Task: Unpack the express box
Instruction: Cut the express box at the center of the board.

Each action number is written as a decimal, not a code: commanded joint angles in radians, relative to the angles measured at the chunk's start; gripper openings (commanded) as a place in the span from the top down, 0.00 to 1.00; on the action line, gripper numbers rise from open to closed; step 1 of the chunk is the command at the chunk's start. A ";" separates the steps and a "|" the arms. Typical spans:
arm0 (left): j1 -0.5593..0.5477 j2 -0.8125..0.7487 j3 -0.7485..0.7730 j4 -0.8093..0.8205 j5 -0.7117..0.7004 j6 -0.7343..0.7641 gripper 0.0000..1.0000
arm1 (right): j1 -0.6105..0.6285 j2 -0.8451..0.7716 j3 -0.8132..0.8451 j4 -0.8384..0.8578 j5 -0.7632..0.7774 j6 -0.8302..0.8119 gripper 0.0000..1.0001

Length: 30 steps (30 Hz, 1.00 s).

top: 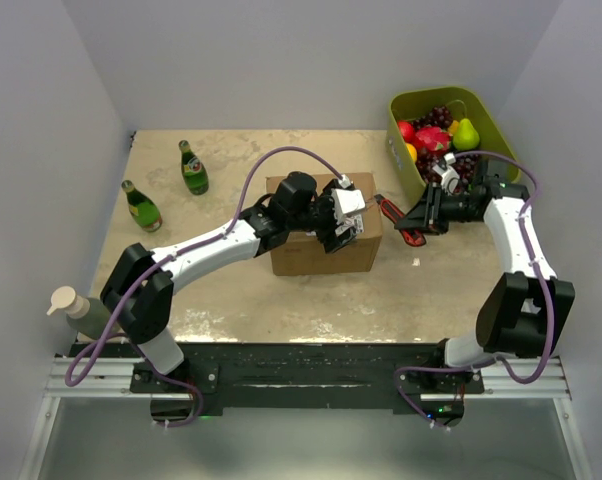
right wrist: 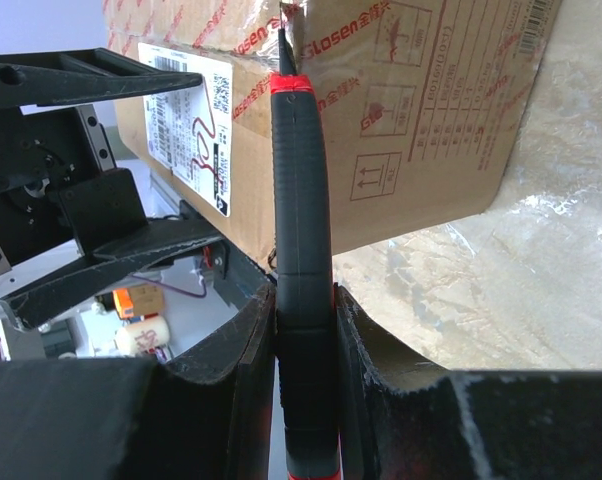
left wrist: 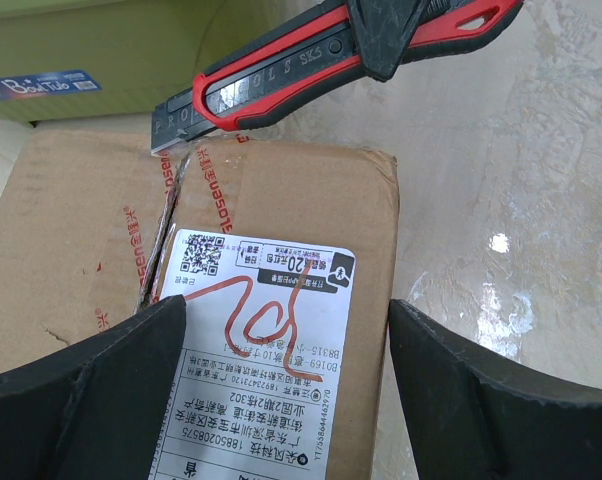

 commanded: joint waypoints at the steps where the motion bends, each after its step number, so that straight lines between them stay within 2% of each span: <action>1: -0.017 0.069 -0.027 -0.156 0.002 -0.026 0.14 | 0.003 0.011 0.035 0.004 0.004 -0.012 1.00; 10: -0.019 0.069 -0.025 -0.156 0.005 -0.029 0.14 | 0.003 0.061 0.108 0.001 0.008 -0.028 1.00; 30: -0.019 0.079 -0.022 -0.157 0.007 -0.028 0.14 | 0.056 0.128 0.196 -0.246 -0.029 -0.245 1.00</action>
